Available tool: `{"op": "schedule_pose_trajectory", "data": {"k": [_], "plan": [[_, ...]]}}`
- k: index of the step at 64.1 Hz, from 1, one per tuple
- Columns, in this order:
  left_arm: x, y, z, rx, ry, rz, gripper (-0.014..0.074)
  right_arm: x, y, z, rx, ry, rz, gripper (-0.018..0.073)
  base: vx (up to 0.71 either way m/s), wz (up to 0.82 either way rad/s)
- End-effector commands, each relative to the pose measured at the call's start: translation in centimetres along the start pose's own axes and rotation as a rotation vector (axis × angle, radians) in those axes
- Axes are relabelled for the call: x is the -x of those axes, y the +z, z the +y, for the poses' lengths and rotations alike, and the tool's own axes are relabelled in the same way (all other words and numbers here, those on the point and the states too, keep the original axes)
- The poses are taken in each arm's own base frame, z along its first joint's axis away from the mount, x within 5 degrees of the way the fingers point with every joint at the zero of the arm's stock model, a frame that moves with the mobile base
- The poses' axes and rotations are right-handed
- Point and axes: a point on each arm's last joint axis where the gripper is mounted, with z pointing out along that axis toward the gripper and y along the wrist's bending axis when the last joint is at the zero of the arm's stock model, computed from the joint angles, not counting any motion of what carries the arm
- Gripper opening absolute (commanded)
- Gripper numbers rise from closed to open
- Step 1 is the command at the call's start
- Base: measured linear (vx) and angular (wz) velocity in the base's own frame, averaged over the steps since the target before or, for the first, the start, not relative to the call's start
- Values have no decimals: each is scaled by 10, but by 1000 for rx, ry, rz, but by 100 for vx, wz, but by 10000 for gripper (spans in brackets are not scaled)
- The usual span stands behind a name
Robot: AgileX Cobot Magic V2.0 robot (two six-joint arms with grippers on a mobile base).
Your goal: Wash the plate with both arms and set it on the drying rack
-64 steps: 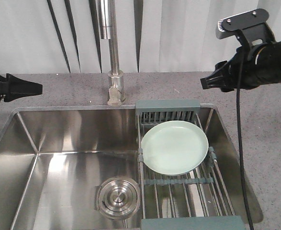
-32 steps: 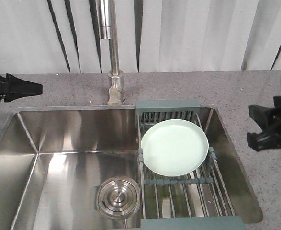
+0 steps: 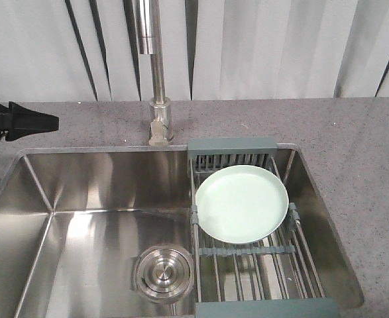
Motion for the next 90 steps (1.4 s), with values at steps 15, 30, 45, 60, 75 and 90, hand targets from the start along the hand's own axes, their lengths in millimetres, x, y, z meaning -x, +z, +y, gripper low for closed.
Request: {"op": "schedule_pose_trajectory", "data": {"k": [15, 30, 45, 60, 75, 90], "plan": [[20, -12, -24, -57, 45, -84, 534, -20, -17, -1, -33, -46, -107, 368, 0, 0], [20, -12, -24, -57, 45, -84, 534, -21, -18, -1, -32, -47, -108, 351, 0, 0], [20, -12, -24, -57, 45, -84, 534, -20, -18, -1, -32, -47, -114, 102, 0, 0], [20, -12, -24, -57, 45, -84, 534, -20, -18, -1, -31, -47, -115, -10, 0, 0], [20, -12, -24, -57, 45, -84, 534, -21, -18, -1, -33, -47, -100, -8, 0, 0], [20, -12, -24, -57, 45, -84, 534, -22, -18, -1, -33, -47, -97, -8, 0, 0]]}}
